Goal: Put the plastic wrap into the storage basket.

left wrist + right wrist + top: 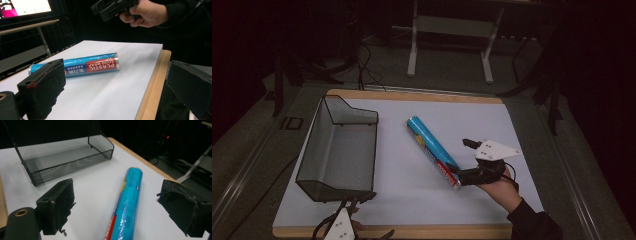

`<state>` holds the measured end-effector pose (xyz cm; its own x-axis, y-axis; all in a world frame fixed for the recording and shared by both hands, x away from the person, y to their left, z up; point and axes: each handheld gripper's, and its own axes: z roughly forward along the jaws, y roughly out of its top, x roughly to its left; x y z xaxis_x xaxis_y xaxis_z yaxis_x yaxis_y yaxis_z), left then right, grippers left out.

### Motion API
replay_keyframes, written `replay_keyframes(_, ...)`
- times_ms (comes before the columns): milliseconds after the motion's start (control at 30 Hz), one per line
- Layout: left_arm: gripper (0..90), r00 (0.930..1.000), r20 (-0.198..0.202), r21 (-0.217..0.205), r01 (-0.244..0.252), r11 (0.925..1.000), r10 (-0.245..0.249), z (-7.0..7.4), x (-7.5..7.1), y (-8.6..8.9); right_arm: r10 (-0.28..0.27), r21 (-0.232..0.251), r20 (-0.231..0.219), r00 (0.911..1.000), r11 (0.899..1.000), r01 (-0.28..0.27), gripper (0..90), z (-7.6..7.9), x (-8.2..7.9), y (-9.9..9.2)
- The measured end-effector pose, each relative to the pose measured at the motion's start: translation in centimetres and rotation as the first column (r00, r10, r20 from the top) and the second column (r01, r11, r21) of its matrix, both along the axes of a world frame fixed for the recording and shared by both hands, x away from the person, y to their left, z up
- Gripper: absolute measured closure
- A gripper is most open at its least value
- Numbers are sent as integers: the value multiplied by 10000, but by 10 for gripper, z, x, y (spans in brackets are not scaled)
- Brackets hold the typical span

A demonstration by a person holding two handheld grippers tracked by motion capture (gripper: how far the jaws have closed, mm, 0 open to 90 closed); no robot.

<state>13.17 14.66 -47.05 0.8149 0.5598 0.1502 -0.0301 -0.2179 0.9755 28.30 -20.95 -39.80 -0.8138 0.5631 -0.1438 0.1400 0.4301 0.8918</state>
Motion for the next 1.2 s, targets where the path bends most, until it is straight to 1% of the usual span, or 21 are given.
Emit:
replay_keyframes(233,29,10000,5,-21,11,10000,-11,0,0,0,-144,-221,-83,9999,9997,142,126,-5,20,16)
replay_keyframes(400,29,10000,-8,-24,26,10000,-26,0,0,0,-260,-380,-332,9991,9990,247,126,-12,35,27)
replay_keyframes(467,29,10000,-9,-31,26,10000,-26,0,0,0,-287,-536,-477,9984,9982,262,126,-15,41,32)
replay_keyframes(500,29,10000,-13,-35,31,10000,-31,0,0,0,-324,-549,-477,9983,9980,298,126,-17,44,34)
replay_keyframes(600,29,10000,-28,-26,45,10000,-45,0,0,1,-383,-684,-713,9967,9971,334,126,-22,52,40)
replay_keyframes(800,29,10000,-38,-13,65,10000,-65,0,0,1,-675,-1074,-1169,9908,9927,550,127,-31,71,50)
replay_keyframes(867,29,10000,-45,-32,83,10000,-83,0,0,1,-754,-1215,-1240,9894,9908,603,127,-34,77,54)
replay_keyframes(967,29,9999,-50,-49,94,9999,-95,0,0,1,-892,-1439,-1514,9844,9873,673,127,-38,86,58)
replay_keyframes(1033,29,9999,-64,-62,90,9999,-90,0,0,1,-1005,-1499,-1721,9799,9859,747,128,-42,92,60)
replay_keyframes(1067,29,9999,-64,-62,90,9999,-90,0,0,1,-1005,-1499,-1721,9799,9859,747,128,-42,92,60)
replay_keyframes(1100,29,9999,-58,-65,103,9999,-103,0,0,1,-1040,-1637,-1882,9766,9838,733,128,-45,97,63)
replay_keyframes(1133,29,9999,-55,-59,99,9999,-99,0,0,1,-1078,-1708,-1920,9754,9824,750,129,-46,99,64)
replay_keyframes(1167,29,9999,-63,-81,115,9999,-116,0,0,1,-1085,-1880,-1976,9743,9796,710,129,-47,101,66)
replay_keyframes(1200,29,9999,-63,-81,115,9999,-116,0,0,1,-1085,-1880,-1976,9743,9796,710,129,-47,101,66)
